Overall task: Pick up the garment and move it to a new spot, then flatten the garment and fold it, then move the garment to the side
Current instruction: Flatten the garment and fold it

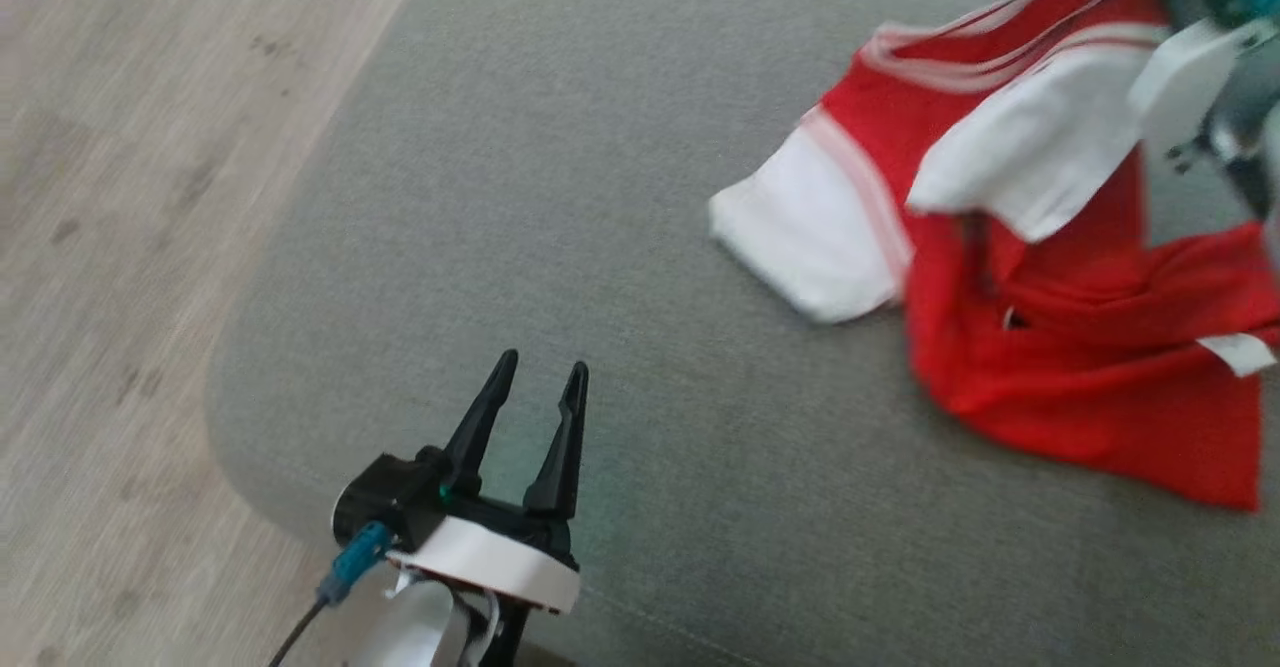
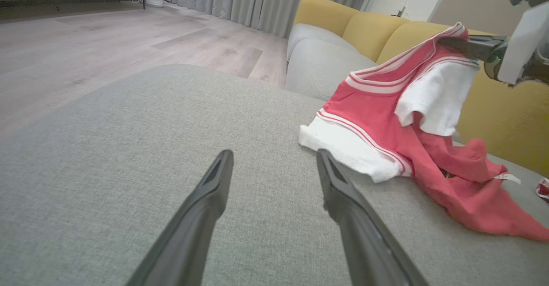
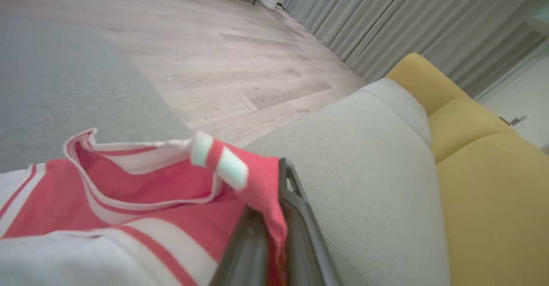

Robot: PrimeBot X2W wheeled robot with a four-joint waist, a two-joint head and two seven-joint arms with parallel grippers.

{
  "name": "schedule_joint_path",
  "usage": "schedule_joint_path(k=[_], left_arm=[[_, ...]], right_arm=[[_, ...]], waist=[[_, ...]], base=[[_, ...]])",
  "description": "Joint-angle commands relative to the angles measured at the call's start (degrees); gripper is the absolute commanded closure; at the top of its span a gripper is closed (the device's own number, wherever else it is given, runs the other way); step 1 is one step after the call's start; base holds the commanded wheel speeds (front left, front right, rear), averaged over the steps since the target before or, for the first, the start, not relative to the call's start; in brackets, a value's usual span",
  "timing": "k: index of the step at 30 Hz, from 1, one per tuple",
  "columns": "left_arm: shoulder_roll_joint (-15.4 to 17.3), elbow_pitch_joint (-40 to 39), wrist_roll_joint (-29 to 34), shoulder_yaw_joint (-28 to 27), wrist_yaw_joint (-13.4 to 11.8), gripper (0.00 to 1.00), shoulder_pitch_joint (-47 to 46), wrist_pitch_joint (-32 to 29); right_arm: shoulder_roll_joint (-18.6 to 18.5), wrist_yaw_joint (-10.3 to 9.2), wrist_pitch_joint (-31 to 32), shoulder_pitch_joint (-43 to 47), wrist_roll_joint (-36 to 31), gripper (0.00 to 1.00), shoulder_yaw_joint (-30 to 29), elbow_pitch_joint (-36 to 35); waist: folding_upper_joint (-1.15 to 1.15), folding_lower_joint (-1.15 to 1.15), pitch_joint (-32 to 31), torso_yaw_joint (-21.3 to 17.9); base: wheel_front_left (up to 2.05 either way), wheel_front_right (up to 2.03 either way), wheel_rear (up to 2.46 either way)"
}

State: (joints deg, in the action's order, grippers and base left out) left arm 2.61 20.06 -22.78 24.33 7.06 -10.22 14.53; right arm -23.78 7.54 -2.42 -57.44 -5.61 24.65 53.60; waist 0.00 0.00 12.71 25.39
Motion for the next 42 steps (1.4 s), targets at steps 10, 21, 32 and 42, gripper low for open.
schedule_joint_path(k=[10, 21, 32, 42], left_arm=[[0.3, -2.4, -1.8, 0.0, -0.8, 0.00, -3.6, 0.5], [0.3, -1.5, 0.8, -2.8, -1.0, 0.00, -3.0, 0.5], [0.3, -1.3, 5.6, -9.0, -0.3, 0.00, 0.0, 0.5], [0.3, -1.9, 7.3, -13.7, 0.1, 0.00, 2.4, 0.5]], right_arm=[[-2.9, -0.05, -1.5, -13.9, -4.4, 0.00, 3.8, 7.9], [3.4, -0.05, -8.8, -7.3, -4.8, 0.00, -5.4, 11.6], [14.1, -0.05, -12.5, 11.7, -0.4, 0.00, -16.6, -1.5], [20.3, -0.05, -12.6, 38.2, 3.3, 0.00, -22.2, -24.9]], waist=[[0.00, 0.00, 3.6, 5.1], [0.00, 0.00, -0.7, -0.4], [0.00, 0.00, -8.0, -12.6], [0.00, 0.00, -10.2, -20.5]], base=[[0.00, 0.00, 0.00], [0.00, 0.00, 0.00], [0.00, 0.00, 0.00], [0.00, 0.00, 0.00]])
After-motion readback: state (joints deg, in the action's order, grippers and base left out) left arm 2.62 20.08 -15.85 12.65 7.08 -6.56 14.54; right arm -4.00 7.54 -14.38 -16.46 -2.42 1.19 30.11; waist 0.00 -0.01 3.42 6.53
